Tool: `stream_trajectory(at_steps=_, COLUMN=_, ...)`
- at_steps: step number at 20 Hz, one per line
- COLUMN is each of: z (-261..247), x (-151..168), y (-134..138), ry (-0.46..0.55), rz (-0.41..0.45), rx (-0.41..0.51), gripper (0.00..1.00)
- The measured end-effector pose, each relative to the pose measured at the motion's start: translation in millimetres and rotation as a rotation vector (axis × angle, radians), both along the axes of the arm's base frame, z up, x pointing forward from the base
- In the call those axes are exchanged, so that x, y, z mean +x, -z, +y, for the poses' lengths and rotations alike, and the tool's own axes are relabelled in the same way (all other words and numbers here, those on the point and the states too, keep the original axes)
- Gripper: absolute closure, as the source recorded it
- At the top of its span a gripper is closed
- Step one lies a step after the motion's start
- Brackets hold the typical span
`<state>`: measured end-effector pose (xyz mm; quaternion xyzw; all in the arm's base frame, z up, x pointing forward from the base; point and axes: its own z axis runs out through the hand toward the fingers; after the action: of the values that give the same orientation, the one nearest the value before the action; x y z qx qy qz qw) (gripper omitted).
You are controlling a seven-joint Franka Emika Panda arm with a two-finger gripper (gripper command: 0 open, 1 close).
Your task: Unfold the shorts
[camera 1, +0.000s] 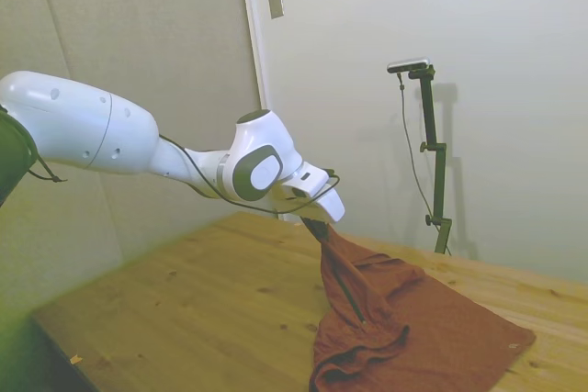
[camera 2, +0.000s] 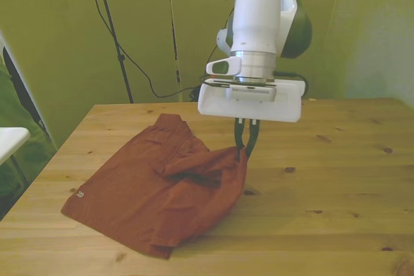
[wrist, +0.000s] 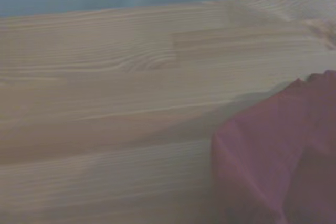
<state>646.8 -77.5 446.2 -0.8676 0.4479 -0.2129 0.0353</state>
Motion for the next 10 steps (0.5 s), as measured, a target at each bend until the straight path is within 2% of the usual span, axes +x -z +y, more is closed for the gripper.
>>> stream_trajectory(at_steps=4, z=30.8, x=7.8, y=9.8, ry=-0.047, rz=0.007, rx=-0.027, gripper=1.00)
stream_trajectory(at_steps=5, z=36.9, x=10.7, y=11.3, ry=-0.054, rz=0.008, rx=-0.034, gripper=0.00)
stream_trajectory(at_steps=10, z=51.2, x=24.0, y=17.6, ry=-0.076, rz=0.015, rx=-0.046, gripper=0.00)
